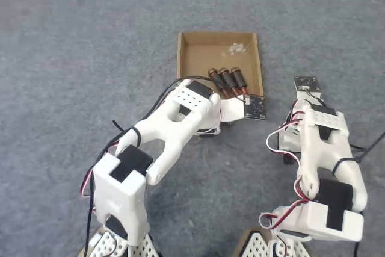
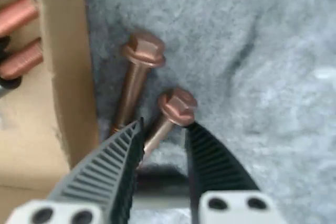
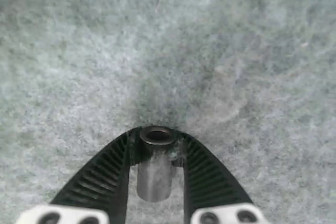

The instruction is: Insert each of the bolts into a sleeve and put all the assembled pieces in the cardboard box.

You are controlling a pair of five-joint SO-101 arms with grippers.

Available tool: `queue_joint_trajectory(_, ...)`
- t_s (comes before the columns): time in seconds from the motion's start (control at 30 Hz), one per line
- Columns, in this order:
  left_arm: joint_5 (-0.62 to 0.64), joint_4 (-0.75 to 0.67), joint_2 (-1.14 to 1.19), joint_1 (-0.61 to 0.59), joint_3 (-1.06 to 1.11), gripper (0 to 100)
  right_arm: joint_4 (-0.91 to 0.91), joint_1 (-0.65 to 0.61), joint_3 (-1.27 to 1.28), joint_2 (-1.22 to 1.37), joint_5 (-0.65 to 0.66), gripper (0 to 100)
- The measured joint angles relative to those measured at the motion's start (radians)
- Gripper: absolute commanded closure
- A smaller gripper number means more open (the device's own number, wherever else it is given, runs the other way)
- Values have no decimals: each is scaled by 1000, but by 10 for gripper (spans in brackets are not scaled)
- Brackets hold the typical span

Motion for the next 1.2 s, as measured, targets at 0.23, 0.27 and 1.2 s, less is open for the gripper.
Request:
queue_joint_trajectory(0.23, -43, 100, 0, 18, -14, 948, 0, 0, 0, 0, 8, 992)
queue_joint_trajectory(0.27, -43, 109, 0, 21, -14, 948, 0, 0, 0, 0, 9, 992)
queue_joint_trajectory(1.2, 198, 81, 9, 71, -12, 875, 0, 0, 0, 0, 11, 992)
